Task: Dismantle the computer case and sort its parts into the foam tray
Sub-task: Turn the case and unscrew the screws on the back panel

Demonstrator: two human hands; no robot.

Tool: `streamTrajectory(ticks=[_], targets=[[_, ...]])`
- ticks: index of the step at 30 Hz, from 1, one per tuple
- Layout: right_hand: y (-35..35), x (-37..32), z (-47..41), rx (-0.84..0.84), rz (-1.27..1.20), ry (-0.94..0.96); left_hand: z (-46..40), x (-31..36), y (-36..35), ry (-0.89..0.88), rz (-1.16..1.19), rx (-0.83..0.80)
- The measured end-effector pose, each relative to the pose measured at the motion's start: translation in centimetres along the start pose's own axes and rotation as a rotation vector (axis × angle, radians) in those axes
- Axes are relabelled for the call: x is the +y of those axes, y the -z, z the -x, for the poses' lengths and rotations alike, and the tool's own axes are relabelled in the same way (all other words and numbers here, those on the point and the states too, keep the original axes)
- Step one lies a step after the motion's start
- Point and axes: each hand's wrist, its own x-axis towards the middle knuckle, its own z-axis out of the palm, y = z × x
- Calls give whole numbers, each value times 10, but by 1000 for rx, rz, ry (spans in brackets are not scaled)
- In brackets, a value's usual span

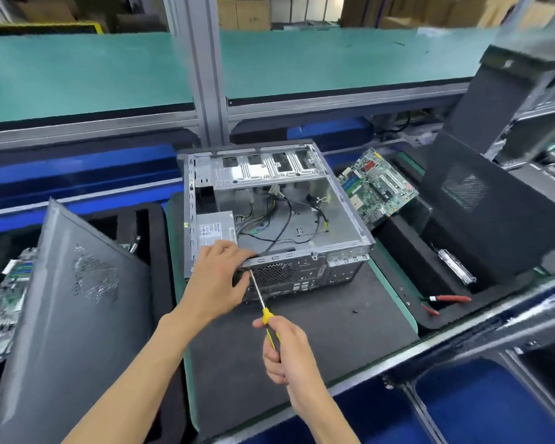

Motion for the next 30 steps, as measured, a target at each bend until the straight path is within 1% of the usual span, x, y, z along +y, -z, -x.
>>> streamTrajectory(ticks=[4,8,13,20,30], targets=[[-9,8,4,63,-51,1,1,-2,-1,-12,-42,-10],[-13,7,4,84,-72,16,2,-1,-2,-6,-66,24],[-7,2,4,51,-49,11,2,-2,-2,6,-64,1],[-3,3,5,3,-78,17,3,-3,-7,1,-59,61],[4,6,-1,-40,-91,32,3,0,-5,-6,-54,63]])
